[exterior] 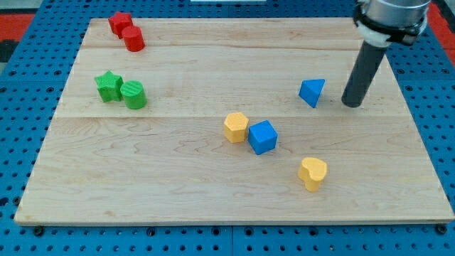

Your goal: Move the blue triangle above the blue cube

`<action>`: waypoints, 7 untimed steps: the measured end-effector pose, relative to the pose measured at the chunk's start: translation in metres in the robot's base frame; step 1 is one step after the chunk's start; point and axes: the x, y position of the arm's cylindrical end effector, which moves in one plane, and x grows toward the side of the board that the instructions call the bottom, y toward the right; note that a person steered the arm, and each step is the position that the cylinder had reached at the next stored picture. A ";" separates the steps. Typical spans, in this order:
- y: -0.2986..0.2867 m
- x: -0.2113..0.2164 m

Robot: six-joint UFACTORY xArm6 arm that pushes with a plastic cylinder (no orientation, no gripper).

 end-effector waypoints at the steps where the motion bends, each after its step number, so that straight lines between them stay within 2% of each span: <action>1: -0.099 -0.014; 2: -0.101 0.025; 3: -0.166 -0.005; 4: -0.195 -0.071; 5: -0.182 -0.025; 6: -0.178 -0.002; 7: -0.152 -0.037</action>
